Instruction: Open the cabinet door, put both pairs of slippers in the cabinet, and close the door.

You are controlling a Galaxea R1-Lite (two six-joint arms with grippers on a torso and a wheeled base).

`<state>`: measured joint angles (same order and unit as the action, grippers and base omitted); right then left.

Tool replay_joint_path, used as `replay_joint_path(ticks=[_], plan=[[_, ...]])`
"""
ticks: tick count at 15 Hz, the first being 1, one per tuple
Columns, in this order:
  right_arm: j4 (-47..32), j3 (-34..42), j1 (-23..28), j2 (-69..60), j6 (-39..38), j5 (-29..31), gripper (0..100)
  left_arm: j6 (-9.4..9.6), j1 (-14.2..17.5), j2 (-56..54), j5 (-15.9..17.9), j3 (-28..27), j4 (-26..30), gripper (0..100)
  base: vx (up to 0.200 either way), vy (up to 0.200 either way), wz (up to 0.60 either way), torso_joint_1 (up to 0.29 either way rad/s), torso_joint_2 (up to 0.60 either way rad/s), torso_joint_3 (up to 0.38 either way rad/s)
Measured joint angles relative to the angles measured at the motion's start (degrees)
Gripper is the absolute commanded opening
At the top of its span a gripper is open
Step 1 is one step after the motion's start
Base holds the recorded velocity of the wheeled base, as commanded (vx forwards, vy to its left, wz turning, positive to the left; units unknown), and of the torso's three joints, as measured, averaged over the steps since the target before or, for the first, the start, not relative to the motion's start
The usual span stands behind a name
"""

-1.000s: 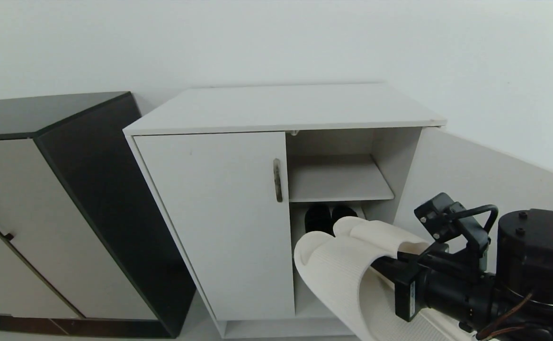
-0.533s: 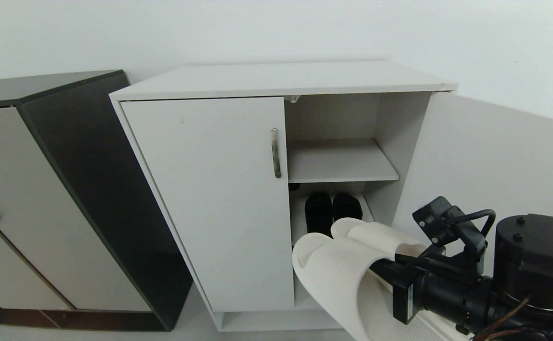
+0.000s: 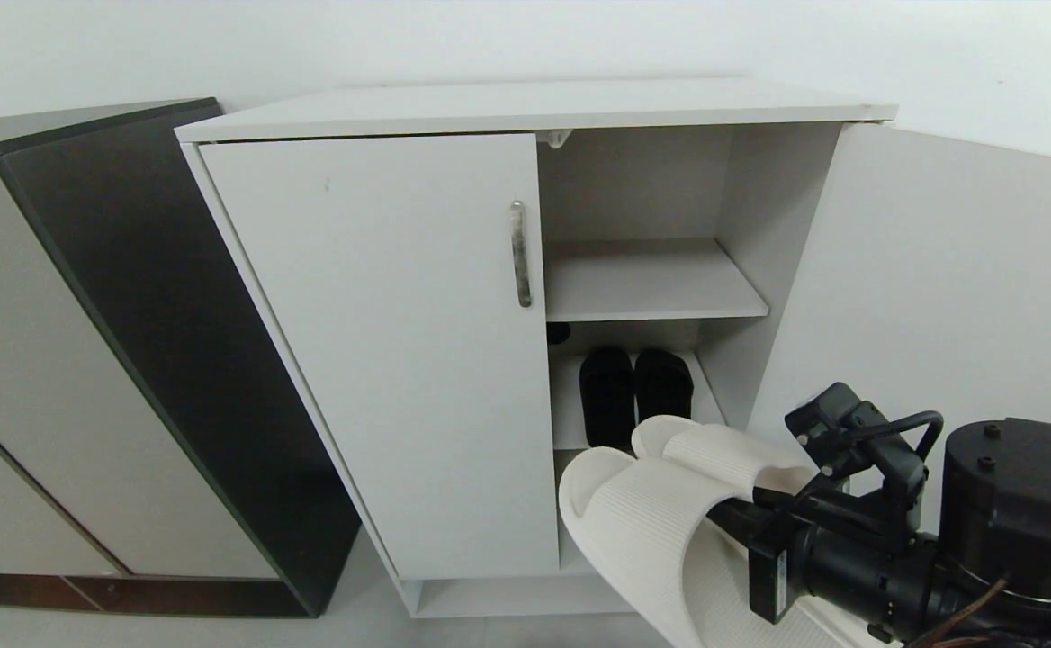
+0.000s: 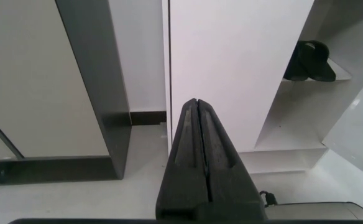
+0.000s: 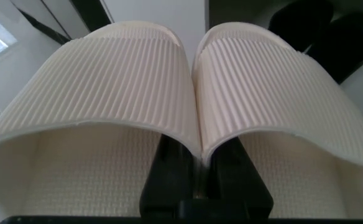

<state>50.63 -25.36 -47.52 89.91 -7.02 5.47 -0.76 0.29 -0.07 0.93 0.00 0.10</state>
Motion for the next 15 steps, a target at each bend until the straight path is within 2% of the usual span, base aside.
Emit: replay_joint_path(ticks=[6,10,12,13,15], plan=[[-1.1,-1.4,0.1,2.0,-0.5,1.2,0,0.00,0.0,0.0,0.0,0.0,0.0,0,0.000,0.000,0.00,0.000,0.00,0.000],[-15.2,-9.1,-1.4,4.5,-4.7,9.3,0,0.10,0.0,0.0,0.0,0.0,0.0,0,0.000,0.000,0.00,0.000,0.00,0.000],[-25.4,-18.3,-2.9,5.3,-9.8,15.0,0,0.10,0.0,0.0,0.0,0.0,0.0,0,0.000,0.000,0.00,0.000,0.00,0.000],[-30.2,-23.9,-4.0,5.9,-11.5,20.4,0,0.10,0.0,0.0,0.0,0.0,0.0,0,0.000,0.000,0.00,0.000,0.00,0.000],[-34.7,-33.1,-6.3,8.2,-13.1,32.7,0,0.10,0.0,0.0,0.0,0.0,0.0,0,0.000,0.000,0.00,0.000,0.00,0.000]])
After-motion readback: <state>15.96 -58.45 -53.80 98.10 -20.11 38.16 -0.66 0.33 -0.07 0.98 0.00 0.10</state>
